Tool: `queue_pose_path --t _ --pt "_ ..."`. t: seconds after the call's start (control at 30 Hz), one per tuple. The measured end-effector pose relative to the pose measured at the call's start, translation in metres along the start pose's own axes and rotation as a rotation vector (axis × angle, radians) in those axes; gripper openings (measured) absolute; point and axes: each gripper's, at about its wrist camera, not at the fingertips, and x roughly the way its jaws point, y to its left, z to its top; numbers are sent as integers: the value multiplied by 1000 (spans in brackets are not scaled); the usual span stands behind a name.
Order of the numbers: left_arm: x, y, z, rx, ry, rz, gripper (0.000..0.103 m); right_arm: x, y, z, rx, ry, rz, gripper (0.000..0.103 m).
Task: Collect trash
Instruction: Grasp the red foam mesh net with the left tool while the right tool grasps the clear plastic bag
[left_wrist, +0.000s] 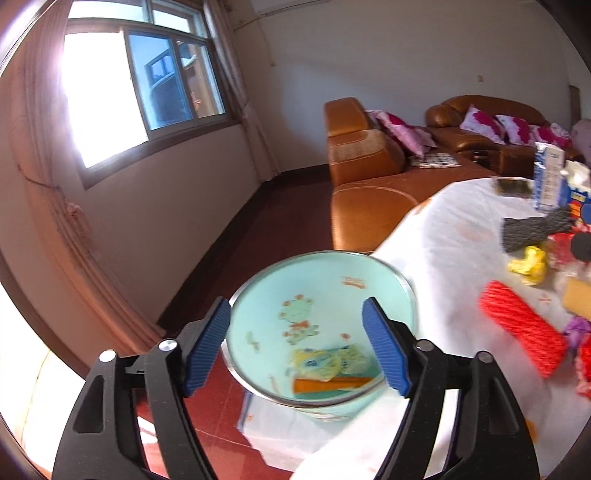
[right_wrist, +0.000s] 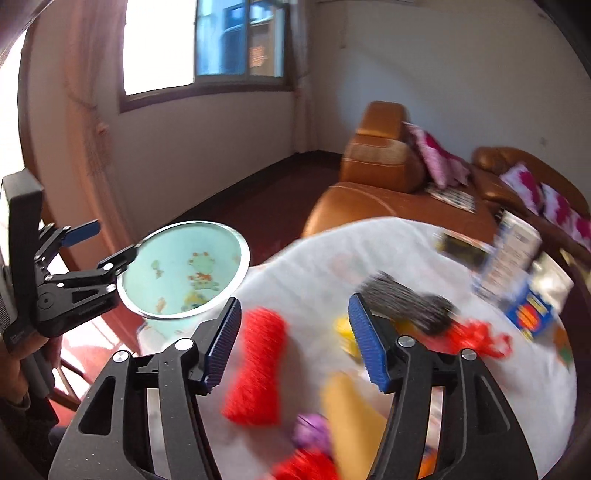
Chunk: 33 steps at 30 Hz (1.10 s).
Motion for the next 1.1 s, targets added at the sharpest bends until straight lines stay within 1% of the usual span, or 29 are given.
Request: queue_pose_path --t 0.07,0.17,0.2,0.23,0.27,0.3,0.37,0.47,0.6,0.67,0.7,0.73,0.77,0.8,0.83,0.87,0.9,0.97,1.1 --pt "-12 -21 0 23 -13 -50 79 -19 -30 -17 53 -11 -83 63" --pt "-29 -53 -1 55 -35 -98 88 -38 -60 -41 119 -13 -169 64" --pt "-34 -63 -1 63 -41 -129 88 -45 -71 -52 146 -9 -200 64" --pt "-39 -76 -2 78 -48 -151 89 -50 -79 -62 168 -6 -221 64" --pt "-43 -84 -2 88 -53 -152 90 -55 -85 -70 187 -5 -239 64" --pt "-46 -94 -2 100 -60 -165 93 -62 -93 -81 210 -6 -255 64" --pt "-49 -110 -4 120 -61 -190 97 -71 -102 -98 243 -9 -265 68" --pt "-44 -133 -10 171 -30 -210 97 -78 -113 -122 290 -9 -272 70" --pt "-23 -149 -23 223 44 -195 97 -75 -117 -134 341 -7 -243 70" --pt "-17 -147 -26 220 66 -197 97 -73 -114 -134 334 -7 -231 70" --pt "-17 -146 -27 221 68 -199 94 -71 -113 -133 331 -10 -228 70" --pt "-16 -145 -27 221 70 -207 83 -71 -112 -133 334 -11 -224 70" --pt "-15 -143 -27 223 80 -233 68 -70 -112 -134 340 -11 -218 70" --pt "-14 -142 -28 223 87 -255 56 -71 -112 -134 341 -12 -220 70" --pt "-15 -142 -29 223 90 -277 49 -71 -112 -135 343 -13 -222 71" --pt "-15 -142 -30 229 93 -305 33 -71 -112 -135 347 -14 -223 70" --pt "-15 -144 -31 240 96 -319 27 -72 -114 -136 350 -15 -222 70" --pt "-16 -147 -33 258 92 -340 20 -74 -115 -135 353 -21 -228 70" --pt "-21 -143 -32 271 77 -351 18 -81 -116 -130 362 -53 -229 70"
